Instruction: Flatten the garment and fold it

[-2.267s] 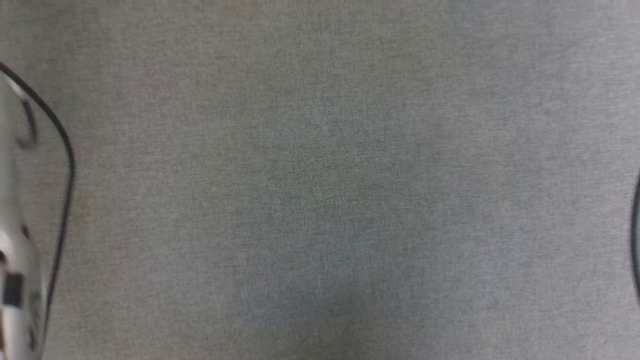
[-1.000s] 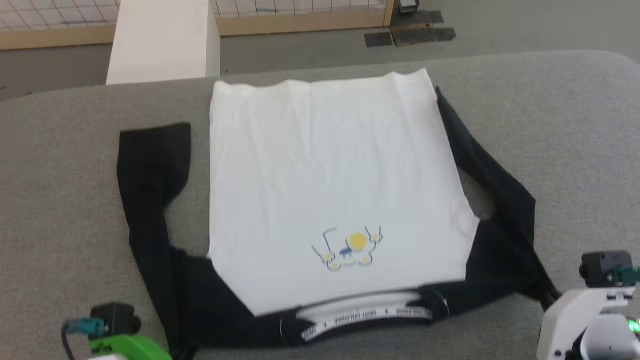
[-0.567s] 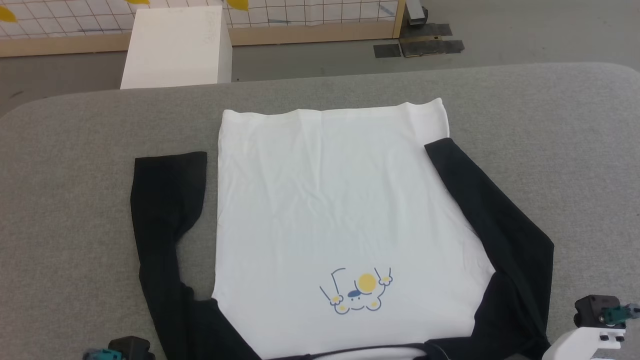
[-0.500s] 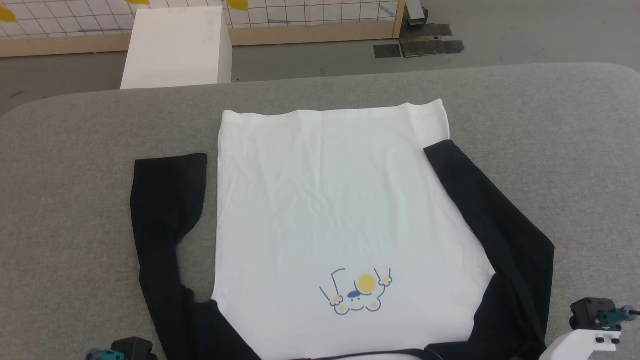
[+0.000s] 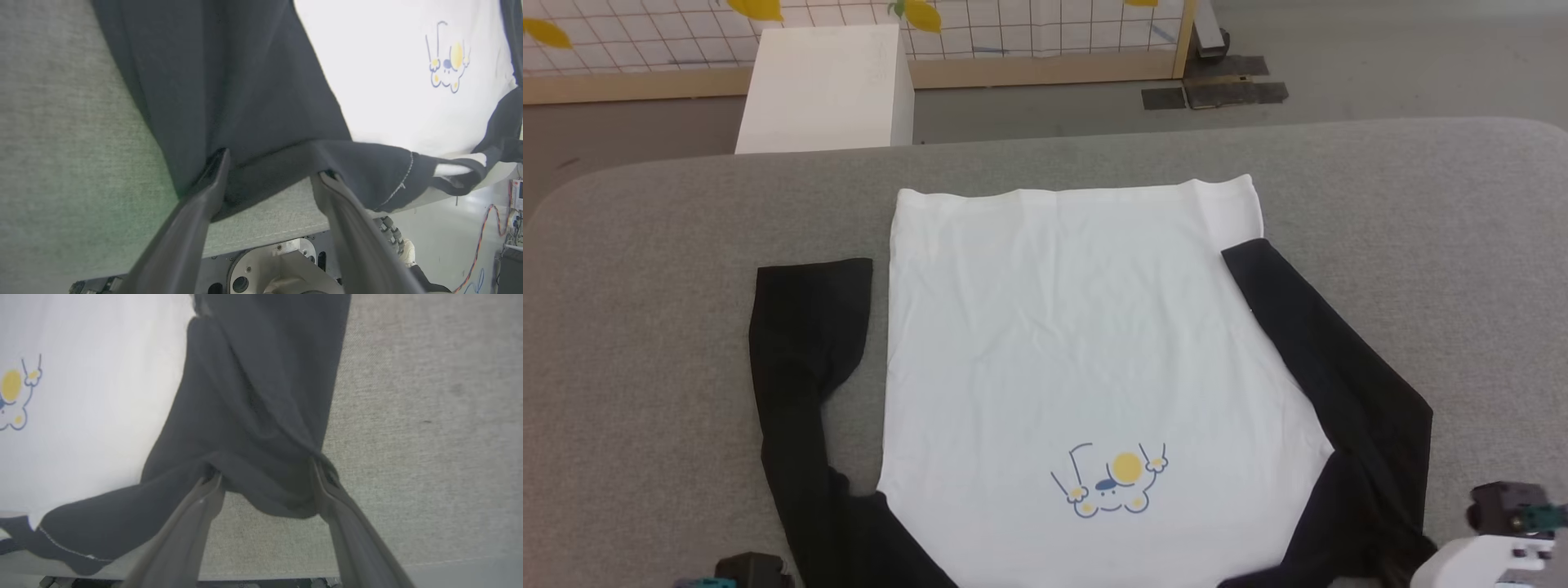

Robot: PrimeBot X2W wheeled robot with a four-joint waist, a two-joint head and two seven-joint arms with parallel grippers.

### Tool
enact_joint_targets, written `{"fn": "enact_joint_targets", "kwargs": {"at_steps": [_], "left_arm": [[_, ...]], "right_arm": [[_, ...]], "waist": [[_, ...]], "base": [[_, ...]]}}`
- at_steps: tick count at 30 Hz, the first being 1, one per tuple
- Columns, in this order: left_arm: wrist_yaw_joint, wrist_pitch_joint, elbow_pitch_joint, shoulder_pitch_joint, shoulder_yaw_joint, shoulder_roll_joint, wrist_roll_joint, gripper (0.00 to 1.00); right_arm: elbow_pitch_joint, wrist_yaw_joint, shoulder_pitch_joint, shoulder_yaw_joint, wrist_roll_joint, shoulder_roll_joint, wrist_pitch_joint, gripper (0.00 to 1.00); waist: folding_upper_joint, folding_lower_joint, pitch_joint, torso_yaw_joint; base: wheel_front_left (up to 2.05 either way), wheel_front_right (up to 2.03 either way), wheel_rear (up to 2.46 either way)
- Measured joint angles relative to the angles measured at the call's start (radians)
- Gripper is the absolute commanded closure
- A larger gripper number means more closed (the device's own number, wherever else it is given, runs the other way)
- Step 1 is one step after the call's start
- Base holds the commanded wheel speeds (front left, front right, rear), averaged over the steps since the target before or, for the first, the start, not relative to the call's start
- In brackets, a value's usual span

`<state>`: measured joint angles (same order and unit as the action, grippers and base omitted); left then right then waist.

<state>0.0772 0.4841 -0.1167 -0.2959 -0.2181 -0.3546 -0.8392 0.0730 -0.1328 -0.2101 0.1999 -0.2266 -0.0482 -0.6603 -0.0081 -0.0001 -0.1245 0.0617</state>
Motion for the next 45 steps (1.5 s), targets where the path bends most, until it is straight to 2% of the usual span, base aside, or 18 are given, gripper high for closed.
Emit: {"fn": "enact_joint_targets", "kwargs": {"at_steps": [3, 11, 18, 25, 27, 33, 36, 41, 45], "left_arm": [[-0.014, -0.045, -0.012, 0.004, 0.021, 0.011, -0.007, 0.0], [-0.014, -0.145, -0.082, 0.035, 0.086, 0.017, -0.004, 0.0], [0.016, -0.334, -0.076, 0.109, 0.142, 0.038, 0.106, 0.0], [0.05, -0.667, 0.011, 0.241, 0.178, 0.098, 0.269, 0.0], [0.053, -0.71, 0.042, 0.272, 0.179, 0.109, 0.309, 0.0], [0.055, -0.738, 0.075, 0.335, 0.204, 0.173, 0.388, 0.0], [0.035, -0.738, 0.068, 0.352, 0.221, 0.206, 0.423, 0.0], [-0.02, -0.741, 0.084, 0.378, 0.254, 0.237, 0.451, 0.0], [-0.042, -0.741, 0.091, 0.389, 0.274, 0.26, 0.475, 0.0]], "right_arm": [[0.062, 0.0, -0.007, 0.028, -0.016, -0.001, 0.039, 0.0], [0.178, 0.0, -0.02, 0.065, -0.027, -0.001, 0.137, 0.0], [0.191, 0.001, 0.025, 0.086, -0.015, -0.001, 0.313, 0.0], [0.05, 0.001, 0.139, 0.043, 0.01, -0.002, 0.483, 0.0], [0.013, 0.001, 0.181, 0.018, 0.023, -0.002, 0.503, 0.0], [-0.109, 0.001, 0.35, -0.088, 0.097, -0.001, 0.509, 0.0], [-0.194, 0.001, 0.457, -0.12, 0.132, -0.001, 0.492, 0.0], [-0.369, 0.001, 0.611, -0.131, 0.188, -0.001, 0.413, 0.0], [-0.489, 0.0, 0.692, -0.097, 0.247, -0.001, 0.342, 0.0]], "waist": [[0.0, 0.0, 0.01, -0.005], [0.0, 0.0, 0.021, -0.009], [0.0, 0.0, 0.011, 0.002], [0.0, 0.0, -0.012, 0.021], [0.0, 0.0, -0.023, 0.022], [0.0, 0.0, -0.062, 0.016], [0.0, 0.0, -0.084, 0.006], [0.0, 0.0001, -0.12, -0.023], [0.0, 0.0001, -0.146, -0.051]], "base": [[0.0, 0.0, 0.0], [0.0, 0.0, 0.0], [0.0, 0.0, 0.0], [0.0, 0.0, 0.0], [0.0, 0.0, 0.0], [0.0, 0.0, 0.0], [0.0, 0.0, 0.0], [0.0, 0.0, 0.0], [0.0, 0.0, 0.0]]}}
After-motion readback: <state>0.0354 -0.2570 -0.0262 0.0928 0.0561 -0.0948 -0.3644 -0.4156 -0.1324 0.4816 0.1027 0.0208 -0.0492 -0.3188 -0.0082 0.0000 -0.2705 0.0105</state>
